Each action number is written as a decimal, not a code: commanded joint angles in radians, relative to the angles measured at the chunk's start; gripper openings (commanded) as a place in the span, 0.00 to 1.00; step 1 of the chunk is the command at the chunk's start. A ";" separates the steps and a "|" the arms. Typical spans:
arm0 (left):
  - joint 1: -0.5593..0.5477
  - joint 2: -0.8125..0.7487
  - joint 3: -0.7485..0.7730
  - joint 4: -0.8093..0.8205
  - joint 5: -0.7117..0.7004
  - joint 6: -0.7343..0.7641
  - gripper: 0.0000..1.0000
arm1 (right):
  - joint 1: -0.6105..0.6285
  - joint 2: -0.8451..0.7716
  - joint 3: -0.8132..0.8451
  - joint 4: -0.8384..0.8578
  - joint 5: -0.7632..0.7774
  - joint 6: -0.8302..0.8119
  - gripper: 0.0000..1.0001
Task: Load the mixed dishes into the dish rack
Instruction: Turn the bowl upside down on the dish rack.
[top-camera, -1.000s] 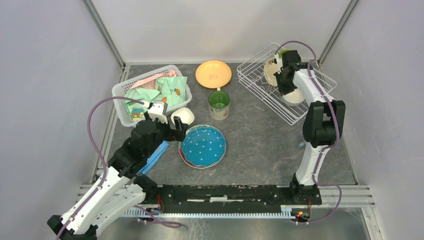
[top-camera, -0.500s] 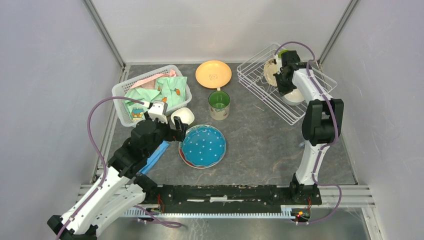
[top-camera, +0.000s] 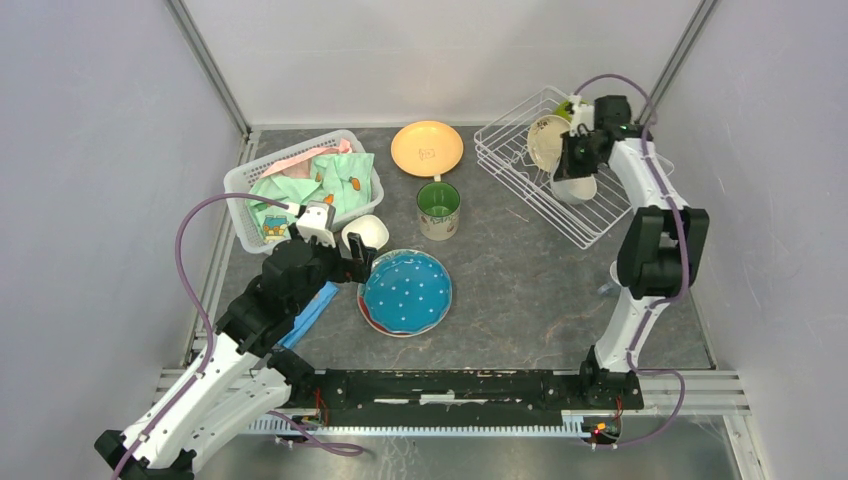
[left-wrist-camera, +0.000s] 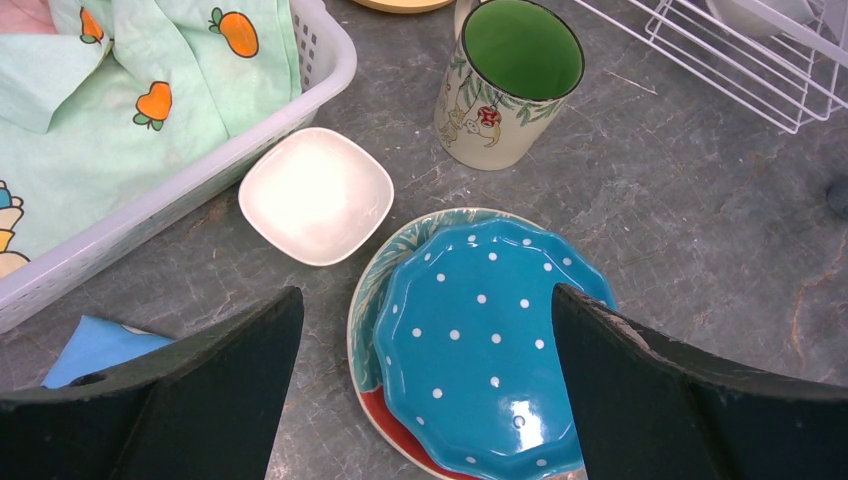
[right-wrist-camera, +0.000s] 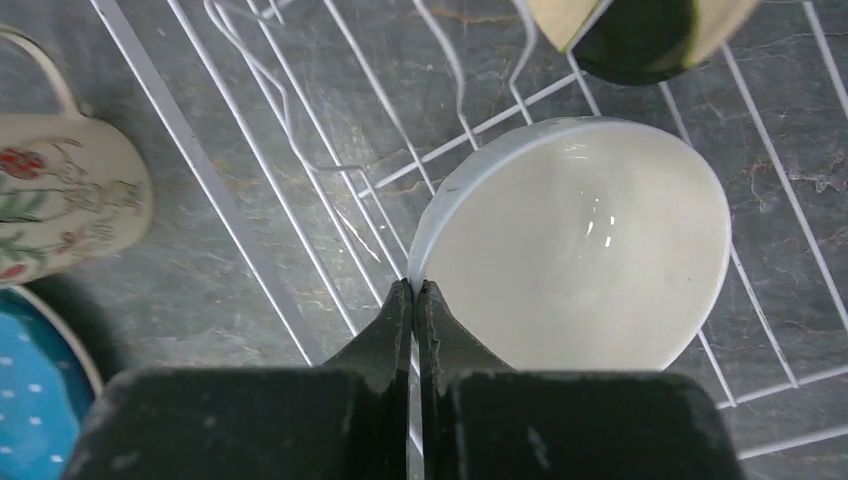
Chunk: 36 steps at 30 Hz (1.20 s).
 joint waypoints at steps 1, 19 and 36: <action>-0.003 0.000 0.001 0.035 0.005 0.030 1.00 | -0.109 -0.097 -0.108 0.226 -0.319 0.116 0.00; -0.004 0.009 0.001 0.034 -0.003 0.031 1.00 | -0.265 -0.169 -0.562 1.154 -0.847 0.804 0.00; -0.004 0.003 0.004 0.036 0.008 0.030 1.00 | -0.411 -0.127 -0.894 1.550 -0.881 1.121 0.00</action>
